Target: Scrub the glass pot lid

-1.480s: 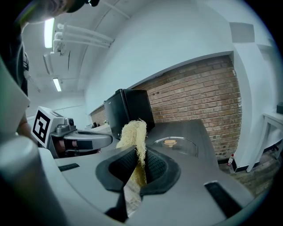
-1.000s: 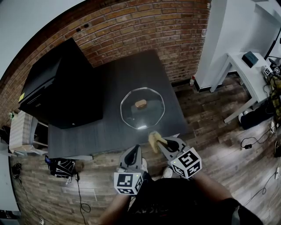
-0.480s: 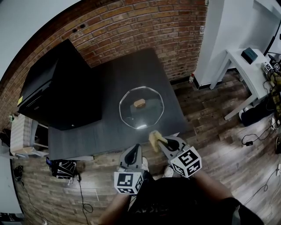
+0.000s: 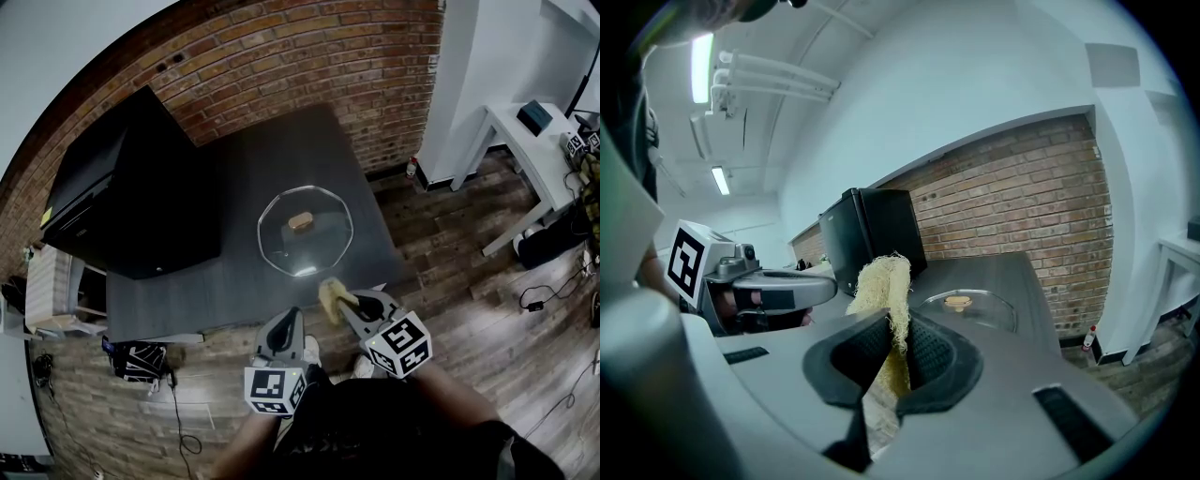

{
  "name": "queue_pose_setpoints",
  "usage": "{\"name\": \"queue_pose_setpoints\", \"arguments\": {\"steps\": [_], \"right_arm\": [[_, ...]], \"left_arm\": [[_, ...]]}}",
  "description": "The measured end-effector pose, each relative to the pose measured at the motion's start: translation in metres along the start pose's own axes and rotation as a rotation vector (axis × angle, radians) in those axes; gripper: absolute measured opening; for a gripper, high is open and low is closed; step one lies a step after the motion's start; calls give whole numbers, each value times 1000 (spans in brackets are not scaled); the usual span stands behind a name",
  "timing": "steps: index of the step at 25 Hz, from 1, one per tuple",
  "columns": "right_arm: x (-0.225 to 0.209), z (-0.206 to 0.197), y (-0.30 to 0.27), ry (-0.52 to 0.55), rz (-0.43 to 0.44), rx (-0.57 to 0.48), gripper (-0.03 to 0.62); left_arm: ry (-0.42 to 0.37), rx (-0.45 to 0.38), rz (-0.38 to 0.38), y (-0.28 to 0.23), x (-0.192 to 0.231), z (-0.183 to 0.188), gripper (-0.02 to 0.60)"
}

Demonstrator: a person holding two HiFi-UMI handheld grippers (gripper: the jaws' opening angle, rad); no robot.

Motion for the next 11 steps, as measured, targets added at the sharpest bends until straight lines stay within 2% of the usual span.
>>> {"name": "queue_pose_setpoints", "arguments": {"steps": [11], "right_arm": [[5, 2, -1, 6, 7, -1, 46]], "left_arm": [[-2, 1, 7, 5, 1, 1, 34]]}}
Point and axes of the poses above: the fingertips, and each gripper's own axes: y backward along the fingers, x to its left, z out of its top, the point moved 4 cm from there along y, backward along the fingers, and after that the axes turned 2 degrees about -x, right-handed, at the moved point
